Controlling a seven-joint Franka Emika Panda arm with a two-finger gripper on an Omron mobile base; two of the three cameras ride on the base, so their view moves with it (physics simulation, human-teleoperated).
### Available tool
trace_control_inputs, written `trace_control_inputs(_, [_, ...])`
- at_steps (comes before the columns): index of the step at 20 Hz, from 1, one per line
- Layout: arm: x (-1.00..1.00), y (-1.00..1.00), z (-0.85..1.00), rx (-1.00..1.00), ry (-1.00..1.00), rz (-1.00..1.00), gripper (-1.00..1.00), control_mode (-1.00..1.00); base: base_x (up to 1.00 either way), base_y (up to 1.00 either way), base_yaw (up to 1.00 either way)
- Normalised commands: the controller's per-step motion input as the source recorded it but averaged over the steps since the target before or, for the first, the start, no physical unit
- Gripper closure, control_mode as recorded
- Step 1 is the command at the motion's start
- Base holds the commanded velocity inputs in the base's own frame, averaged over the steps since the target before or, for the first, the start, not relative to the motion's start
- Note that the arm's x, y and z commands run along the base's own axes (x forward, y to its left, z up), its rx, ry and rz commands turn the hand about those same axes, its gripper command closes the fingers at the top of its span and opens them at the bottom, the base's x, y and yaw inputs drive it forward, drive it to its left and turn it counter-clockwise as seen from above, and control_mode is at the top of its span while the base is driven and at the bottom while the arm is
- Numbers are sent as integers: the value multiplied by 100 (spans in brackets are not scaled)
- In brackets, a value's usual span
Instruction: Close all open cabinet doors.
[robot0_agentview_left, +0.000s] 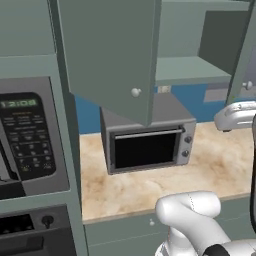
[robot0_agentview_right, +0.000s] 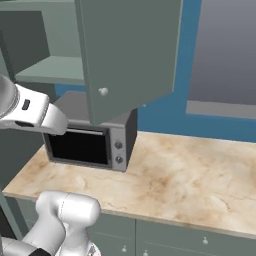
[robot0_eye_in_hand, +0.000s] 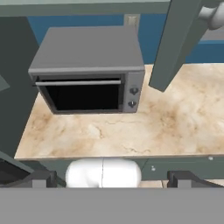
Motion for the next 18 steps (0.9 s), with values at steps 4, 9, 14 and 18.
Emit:
trace_control_inputs(4, [0,0,0,0,0,0,-100,100,48,0,0])
trace_control_inputs(9, [0,0,0,0,0,0,-100,100,46,0,0])
trace_control_inputs(14, [0,0,0,0,0,0,-100,100,50,0,0])
trace_control_inputs(18, [0,0,0,0,0,0,-100,100,17,15,3])
